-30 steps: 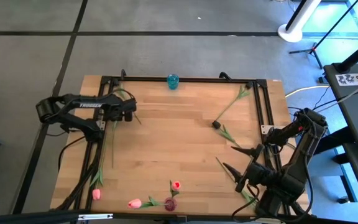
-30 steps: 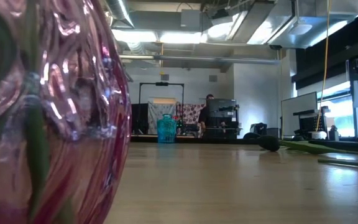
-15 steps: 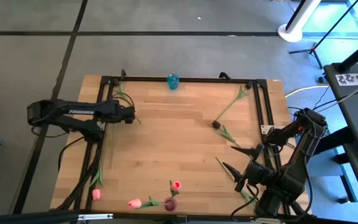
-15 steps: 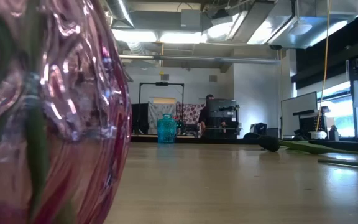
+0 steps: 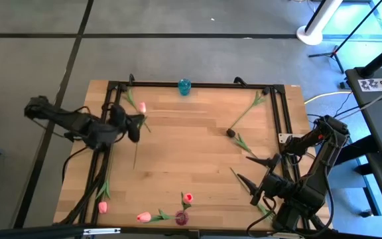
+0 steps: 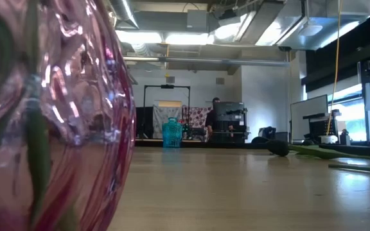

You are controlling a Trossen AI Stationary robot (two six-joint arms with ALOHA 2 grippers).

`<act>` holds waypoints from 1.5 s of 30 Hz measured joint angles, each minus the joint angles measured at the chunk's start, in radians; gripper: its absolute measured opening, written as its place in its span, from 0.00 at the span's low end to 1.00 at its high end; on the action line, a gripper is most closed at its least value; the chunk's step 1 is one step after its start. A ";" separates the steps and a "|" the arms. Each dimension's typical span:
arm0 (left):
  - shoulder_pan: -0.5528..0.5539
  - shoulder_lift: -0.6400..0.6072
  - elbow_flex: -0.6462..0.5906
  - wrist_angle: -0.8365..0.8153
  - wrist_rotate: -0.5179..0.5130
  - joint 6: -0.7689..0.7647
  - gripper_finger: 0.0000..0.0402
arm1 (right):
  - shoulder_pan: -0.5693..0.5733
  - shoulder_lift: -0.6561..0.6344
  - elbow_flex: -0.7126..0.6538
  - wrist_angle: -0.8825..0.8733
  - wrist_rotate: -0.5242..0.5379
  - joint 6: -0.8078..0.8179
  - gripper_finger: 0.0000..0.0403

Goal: Sort flowers into vase by color
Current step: Put the top pink flower into the violet vase

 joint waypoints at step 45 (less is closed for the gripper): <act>-0.325 0.825 0.000 2.041 0.564 0.890 0.01 | 0.000 0.000 0.001 0.116 -0.045 0.000 0.79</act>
